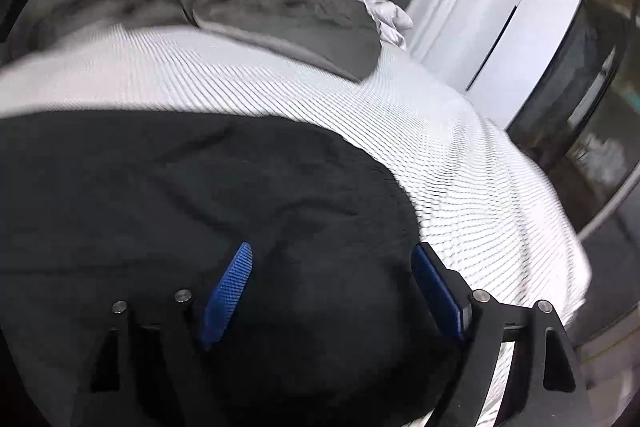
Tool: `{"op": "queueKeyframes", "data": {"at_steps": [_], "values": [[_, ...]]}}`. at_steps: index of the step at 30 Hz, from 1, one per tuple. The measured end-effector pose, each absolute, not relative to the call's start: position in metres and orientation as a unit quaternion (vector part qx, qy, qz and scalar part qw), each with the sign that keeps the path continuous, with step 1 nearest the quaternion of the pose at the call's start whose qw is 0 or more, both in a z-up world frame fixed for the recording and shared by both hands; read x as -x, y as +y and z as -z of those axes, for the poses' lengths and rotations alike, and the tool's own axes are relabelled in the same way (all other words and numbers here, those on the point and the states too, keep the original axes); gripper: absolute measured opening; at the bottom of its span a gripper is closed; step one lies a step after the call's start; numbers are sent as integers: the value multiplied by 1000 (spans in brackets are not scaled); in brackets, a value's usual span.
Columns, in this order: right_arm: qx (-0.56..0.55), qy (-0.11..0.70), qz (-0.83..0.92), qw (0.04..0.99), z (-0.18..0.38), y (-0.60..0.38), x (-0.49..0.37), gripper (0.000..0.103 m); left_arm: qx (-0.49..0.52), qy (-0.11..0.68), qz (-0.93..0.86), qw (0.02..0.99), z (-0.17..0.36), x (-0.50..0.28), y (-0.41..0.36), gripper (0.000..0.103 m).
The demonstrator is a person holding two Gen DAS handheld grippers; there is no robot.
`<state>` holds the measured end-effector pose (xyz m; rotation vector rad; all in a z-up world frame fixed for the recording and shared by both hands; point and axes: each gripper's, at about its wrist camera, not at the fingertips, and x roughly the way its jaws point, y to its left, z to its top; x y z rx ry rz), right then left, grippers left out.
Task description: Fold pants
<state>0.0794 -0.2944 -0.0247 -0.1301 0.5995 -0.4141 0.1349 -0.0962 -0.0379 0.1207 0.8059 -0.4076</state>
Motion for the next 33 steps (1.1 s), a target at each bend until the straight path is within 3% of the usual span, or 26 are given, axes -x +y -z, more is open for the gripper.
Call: {"op": "queueKeyframes", "data": {"at_steps": [5,10,18,21,27,30,33], "values": [[30,275,4,961,33,-218,-59,87,-42,378,266,886,34,-109,-131,102],[143,317,-20,937,66,-172,-63,87,-100,395,265,874,56,-102,-151,102],[90,324,220,916,55,-297,-50,94,-63,408,188,891,61,-79,-71,103],[77,304,212,926,47,-287,-45,94,-19,397,147,906,56,-76,-33,103],[14,247,31,968,26,-216,-49,94,21,373,104,922,42,-91,4,103],[38,280,-15,959,36,-184,-65,94,13,420,56,906,60,-104,27,100],[83,316,-1,945,57,-176,-70,94,26,418,40,907,60,-83,56,100]]}}
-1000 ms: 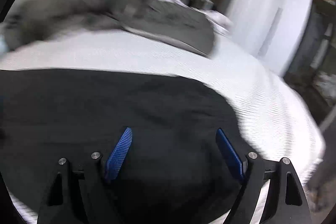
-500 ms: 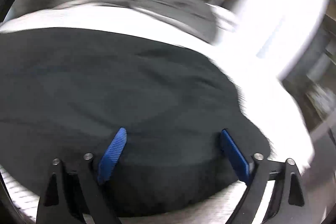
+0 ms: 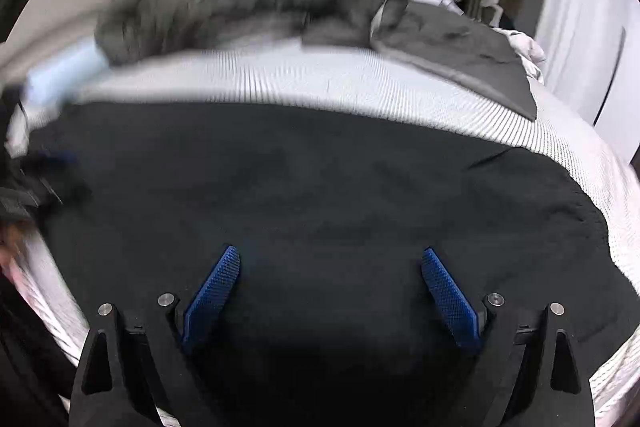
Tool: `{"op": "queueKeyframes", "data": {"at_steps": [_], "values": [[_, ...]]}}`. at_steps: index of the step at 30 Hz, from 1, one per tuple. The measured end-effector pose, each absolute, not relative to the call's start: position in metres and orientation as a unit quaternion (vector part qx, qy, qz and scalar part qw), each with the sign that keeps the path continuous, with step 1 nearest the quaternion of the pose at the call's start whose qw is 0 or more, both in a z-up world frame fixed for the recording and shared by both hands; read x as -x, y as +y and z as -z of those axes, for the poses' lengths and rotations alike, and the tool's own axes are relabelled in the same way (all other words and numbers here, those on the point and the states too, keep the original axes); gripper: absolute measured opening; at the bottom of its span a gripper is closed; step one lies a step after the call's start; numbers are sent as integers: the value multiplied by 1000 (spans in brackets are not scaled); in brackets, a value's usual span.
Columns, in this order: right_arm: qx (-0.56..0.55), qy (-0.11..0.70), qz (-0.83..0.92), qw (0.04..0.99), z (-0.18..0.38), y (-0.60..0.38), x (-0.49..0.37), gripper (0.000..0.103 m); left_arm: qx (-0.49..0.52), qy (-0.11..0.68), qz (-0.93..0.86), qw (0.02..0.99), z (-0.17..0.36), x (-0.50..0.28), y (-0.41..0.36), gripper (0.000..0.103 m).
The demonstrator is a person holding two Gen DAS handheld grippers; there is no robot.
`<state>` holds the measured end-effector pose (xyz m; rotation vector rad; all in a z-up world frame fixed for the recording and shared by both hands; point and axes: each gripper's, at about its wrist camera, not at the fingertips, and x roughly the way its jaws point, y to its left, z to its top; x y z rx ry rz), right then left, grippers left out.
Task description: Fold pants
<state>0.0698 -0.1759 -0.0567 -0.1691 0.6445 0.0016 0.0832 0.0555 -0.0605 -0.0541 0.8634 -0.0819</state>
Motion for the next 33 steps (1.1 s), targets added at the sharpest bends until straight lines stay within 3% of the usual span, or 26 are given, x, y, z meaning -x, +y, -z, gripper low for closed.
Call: {"op": "queueKeyframes", "data": {"at_steps": [6,12,18,21,29,33], "values": [[53,324,13,945,57,-195,-75,94,52,423,-5,905,45,-40,103,100],[54,310,7,949,47,-197,-75,94,53,384,19,922,16,-53,85,100],[24,301,-50,952,43,-182,-75,94,4,443,18,896,57,-101,52,99],[48,313,-48,947,51,-174,-77,94,7,430,21,903,56,-91,58,99],[43,320,-46,945,53,-181,-71,94,20,426,-97,899,56,-41,168,101],[47,321,-45,945,53,-180,-70,95,79,422,-127,894,55,-21,222,103]]}}
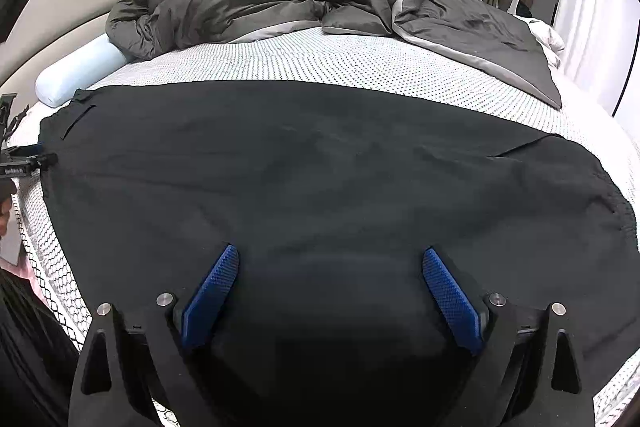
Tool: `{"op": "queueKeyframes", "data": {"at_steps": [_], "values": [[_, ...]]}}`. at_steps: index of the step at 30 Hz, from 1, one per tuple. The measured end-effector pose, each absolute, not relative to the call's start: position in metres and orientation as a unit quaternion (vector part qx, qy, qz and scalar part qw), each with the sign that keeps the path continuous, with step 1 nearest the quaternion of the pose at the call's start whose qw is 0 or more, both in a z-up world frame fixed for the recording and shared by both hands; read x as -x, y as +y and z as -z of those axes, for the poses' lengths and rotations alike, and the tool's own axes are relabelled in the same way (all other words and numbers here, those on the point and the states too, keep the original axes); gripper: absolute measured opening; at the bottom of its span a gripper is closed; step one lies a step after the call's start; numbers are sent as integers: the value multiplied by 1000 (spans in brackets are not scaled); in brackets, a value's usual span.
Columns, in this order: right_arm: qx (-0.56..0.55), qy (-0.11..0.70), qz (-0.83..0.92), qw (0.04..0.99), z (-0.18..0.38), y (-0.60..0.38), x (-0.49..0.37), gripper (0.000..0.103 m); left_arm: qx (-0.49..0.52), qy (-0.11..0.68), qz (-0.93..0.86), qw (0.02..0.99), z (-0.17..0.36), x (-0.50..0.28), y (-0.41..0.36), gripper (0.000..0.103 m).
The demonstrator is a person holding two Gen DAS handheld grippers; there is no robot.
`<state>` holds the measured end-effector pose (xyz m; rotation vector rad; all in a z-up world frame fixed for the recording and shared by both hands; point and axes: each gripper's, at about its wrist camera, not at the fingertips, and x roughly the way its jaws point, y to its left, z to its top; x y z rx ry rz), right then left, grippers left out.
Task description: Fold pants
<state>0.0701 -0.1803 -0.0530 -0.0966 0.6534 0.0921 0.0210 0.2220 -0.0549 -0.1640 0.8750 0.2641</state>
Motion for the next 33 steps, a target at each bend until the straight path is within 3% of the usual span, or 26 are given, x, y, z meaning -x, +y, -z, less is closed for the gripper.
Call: {"op": "queueKeyframes", "data": {"at_steps": [8,10,11,12,17,19,23,24,33], "values": [[49,321,-40,945,53,-181,-78,96,65,378,-122,915,26,-23,228,97],[50,321,-40,945,53,-181,-77,96,63,401,-127,905,40,-37,238,69],[49,321,-40,945,53,-181,-76,97,61,418,-138,896,49,-41,246,44],[49,321,-40,945,53,-182,-76,97,65,424,-144,892,56,-49,252,30],[50,322,-41,945,52,-180,-75,97,91,405,-192,889,58,-21,291,13],[52,322,-40,944,52,-180,-76,97,106,406,-187,888,55,-17,297,13],[51,323,-39,944,52,-182,-81,97,111,392,-176,896,36,-5,282,38],[51,323,-38,944,52,-181,-81,97,131,386,-169,897,33,0,282,40],[52,322,-39,944,53,-183,-82,97,254,384,-172,871,56,-20,325,39]]}}
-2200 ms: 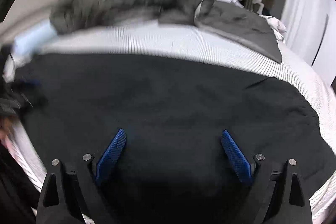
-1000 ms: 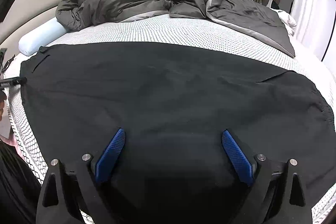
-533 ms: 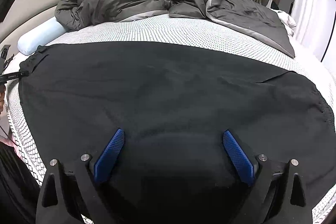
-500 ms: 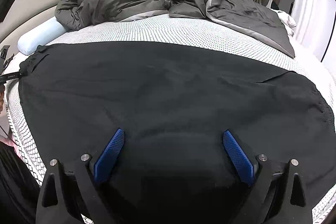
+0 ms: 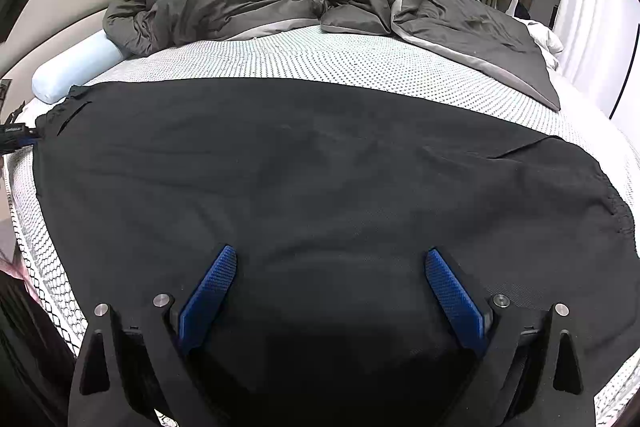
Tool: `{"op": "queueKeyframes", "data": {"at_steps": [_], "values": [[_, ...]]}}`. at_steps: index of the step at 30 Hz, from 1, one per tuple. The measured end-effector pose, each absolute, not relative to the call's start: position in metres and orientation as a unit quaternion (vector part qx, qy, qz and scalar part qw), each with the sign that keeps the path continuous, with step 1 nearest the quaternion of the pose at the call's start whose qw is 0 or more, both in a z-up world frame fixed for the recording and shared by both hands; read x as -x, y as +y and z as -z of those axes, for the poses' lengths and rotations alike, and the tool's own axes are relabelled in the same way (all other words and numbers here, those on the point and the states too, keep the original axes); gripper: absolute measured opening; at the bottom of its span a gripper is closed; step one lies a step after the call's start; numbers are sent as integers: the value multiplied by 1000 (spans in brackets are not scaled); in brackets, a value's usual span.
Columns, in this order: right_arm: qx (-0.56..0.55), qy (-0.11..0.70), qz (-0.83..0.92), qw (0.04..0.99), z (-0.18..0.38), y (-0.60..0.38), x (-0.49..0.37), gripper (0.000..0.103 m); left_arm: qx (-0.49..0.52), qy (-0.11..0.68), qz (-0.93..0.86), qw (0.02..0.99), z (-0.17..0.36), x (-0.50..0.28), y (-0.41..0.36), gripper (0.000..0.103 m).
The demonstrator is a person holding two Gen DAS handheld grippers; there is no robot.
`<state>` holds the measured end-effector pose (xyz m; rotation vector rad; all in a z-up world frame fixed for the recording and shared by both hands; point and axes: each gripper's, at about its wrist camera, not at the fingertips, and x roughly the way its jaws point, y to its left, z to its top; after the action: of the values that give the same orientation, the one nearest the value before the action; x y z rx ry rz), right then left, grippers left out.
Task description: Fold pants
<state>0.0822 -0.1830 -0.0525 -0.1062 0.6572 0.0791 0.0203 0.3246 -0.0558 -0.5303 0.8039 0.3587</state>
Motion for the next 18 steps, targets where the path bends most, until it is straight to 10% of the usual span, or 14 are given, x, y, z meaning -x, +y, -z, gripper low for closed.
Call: {"op": "queueKeyframes", "data": {"at_steps": [5,18], "values": [[52,323,-39,944,52,-183,-82,97,276,355,-186,874,51,-26,337,7],[53,322,-39,944,52,-182,-84,97,292,339,-168,878,40,-9,353,6]]}}
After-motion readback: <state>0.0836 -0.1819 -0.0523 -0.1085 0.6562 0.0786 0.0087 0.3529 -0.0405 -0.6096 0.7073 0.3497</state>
